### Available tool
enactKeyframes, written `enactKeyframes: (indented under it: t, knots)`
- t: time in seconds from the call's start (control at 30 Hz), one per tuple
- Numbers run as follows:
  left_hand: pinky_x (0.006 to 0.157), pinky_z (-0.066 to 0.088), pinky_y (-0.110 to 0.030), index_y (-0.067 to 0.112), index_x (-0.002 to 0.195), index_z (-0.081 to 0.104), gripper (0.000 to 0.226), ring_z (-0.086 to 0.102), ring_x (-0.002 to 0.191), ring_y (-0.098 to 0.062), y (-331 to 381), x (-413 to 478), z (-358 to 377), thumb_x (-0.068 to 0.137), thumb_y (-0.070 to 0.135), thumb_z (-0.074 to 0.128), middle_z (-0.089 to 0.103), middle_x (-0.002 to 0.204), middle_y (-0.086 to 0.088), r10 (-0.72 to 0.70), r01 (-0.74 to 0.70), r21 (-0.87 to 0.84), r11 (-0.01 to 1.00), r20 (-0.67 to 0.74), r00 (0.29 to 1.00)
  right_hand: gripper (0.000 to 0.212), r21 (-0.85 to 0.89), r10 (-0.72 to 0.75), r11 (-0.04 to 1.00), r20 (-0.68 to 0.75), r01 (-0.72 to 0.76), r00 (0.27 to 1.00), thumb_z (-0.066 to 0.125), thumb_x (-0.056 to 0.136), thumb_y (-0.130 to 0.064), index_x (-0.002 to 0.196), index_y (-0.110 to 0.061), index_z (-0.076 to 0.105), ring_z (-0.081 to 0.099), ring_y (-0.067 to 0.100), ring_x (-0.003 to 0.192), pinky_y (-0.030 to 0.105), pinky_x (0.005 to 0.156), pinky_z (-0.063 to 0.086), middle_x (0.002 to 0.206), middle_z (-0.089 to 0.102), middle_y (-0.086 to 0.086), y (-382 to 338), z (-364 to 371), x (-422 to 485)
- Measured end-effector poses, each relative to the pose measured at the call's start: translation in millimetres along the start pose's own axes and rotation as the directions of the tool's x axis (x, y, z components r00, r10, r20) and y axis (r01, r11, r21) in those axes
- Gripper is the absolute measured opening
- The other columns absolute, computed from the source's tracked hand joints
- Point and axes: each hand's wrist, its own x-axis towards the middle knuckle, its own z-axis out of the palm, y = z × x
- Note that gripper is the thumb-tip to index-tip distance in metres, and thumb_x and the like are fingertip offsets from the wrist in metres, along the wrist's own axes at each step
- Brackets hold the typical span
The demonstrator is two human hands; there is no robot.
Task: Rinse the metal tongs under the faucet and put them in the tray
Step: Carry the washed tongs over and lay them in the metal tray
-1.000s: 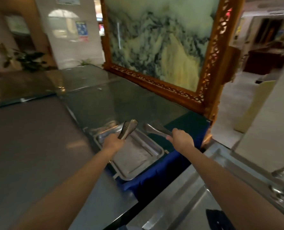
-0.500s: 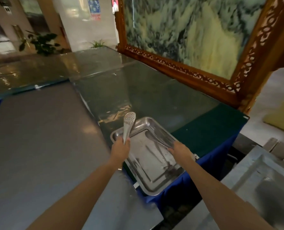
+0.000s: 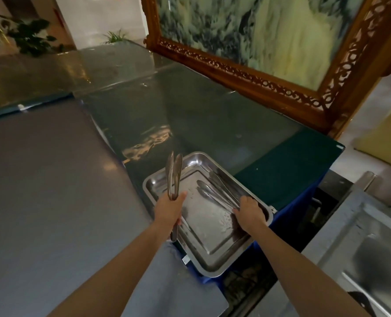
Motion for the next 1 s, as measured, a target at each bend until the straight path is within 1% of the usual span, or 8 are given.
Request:
enactKeyframes:
  t: [0.17,0.27,0.33,0.43,0.57,0.73,0.87,1.0]
  knots:
    - [0.044,0.042,-0.024,0.011,0.071,0.051,0.027,0.046,0.04,-0.011,1.6,2.2,12.6,0.095,0.024,0.05,0.05,0.052,-0.002,-0.03,0.033,-0.104,0.994,0.03,0.999,0.048,-0.046,-0.002,0.999,0.025,0.003,1.0,0.045,0.095,-0.035,0.131,-0.006,0.033,0.04,0.026,0.124,0.034,0.101,0.038,0.137,0.038,0.015,-0.9,-5.7,-2.5]
    - [0.048,0.045,-0.022,0.011,0.078,0.051,0.021,0.049,0.051,-0.014,2.8,4.3,19.7,0.094,0.024,0.05,0.052,0.062,-0.003,-0.059,0.071,-0.202,0.977,0.067,0.996,0.042,-0.062,-0.142,0.989,-0.155,0.134,0.978,0.046,0.095,-0.032,0.13,-0.011,0.036,0.042,0.02,0.12,0.03,0.103,0.037,0.133,0.042,0.008,-14.1,-12.2,-18.1]
    - [0.055,0.048,-0.024,0.01,0.082,0.052,0.019,0.052,0.058,-0.014,4.0,4.1,28.1,0.093,0.024,0.052,0.054,0.067,-0.003,-0.075,0.104,-0.278,0.955,0.114,0.991,0.037,0.171,-0.242,0.944,-0.221,0.281,0.945,0.046,0.094,-0.033,0.127,-0.019,0.041,0.047,0.01,0.11,0.021,0.094,0.042,0.124,0.047,-0.002,-37.5,-17.3,-39.1]
    - [0.055,0.05,-0.024,0.011,0.086,0.054,0.018,0.058,0.06,-0.012,6.7,1.2,40.8,0.093,0.027,0.052,0.058,0.068,-0.001,-0.112,0.16,-0.387,0.908,0.143,0.983,0.026,0.555,-0.345,0.748,-0.143,0.364,0.928,0.046,0.092,-0.033,0.118,-0.028,0.046,0.059,0.006,0.088,0.016,0.071,0.052,0.105,0.055,-0.01,-83.4,-21.1,-70.9]
    - [0.067,0.049,-0.028,0.009,0.099,0.056,0.025,0.062,0.077,-0.016,10.1,-0.3,48.2,0.096,0.031,0.046,0.062,0.082,-0.006,-0.103,0.178,-0.367,0.913,0.215,0.971,0.031,0.639,-0.249,0.704,-0.185,0.309,0.951,0.045,0.096,-0.02,0.127,-0.017,0.047,0.06,0.009,0.096,0.025,0.084,0.053,0.113,0.06,0.002,-102.3,-28.6,-72.6]
    - [0.095,0.048,-0.04,0.002,0.111,0.056,0.031,0.062,0.101,-0.025,24.1,-5.2,55.8,0.098,0.027,0.042,0.065,0.104,-0.015,-0.027,0.125,-0.404,0.906,0.241,0.97,0.029,0.555,-0.155,0.776,-0.29,0.298,0.944,0.044,0.097,-0.017,0.125,-0.014,0.046,0.051,0.006,0.085,0.016,0.068,0.044,0.117,0.05,0.003,-103.3,-48.1,-57.7]
    - [0.091,0.046,-0.035,0.004,0.114,0.056,0.032,0.059,0.101,-0.021,35.0,4.1,48.1,0.098,0.028,0.042,0.064,0.105,-0.009,0.048,0.023,-0.292,0.956,0.235,0.971,0.027,0.463,-0.125,0.838,-0.353,0.289,0.927,0.049,0.095,-0.019,0.119,-0.008,0.049,0.049,0.017,0.104,0.025,0.087,0.044,0.12,0.05,0.009,-101.5,-55.7,-44.1]
    - [0.086,0.045,-0.033,0.015,0.1,0.06,0.032,0.058,0.098,-0.022,13.1,13.7,34.0,0.097,0.038,0.037,0.063,0.101,-0.005,0.157,-0.173,0.091,0.981,0.165,0.974,0.032,0.416,-0.075,0.888,-0.286,0.195,0.955,0.053,0.093,-0.023,0.118,-0.004,0.048,0.046,0.022,0.113,0.032,0.097,0.043,0.121,0.05,0.012,-95.1,-47.1,-37.6]
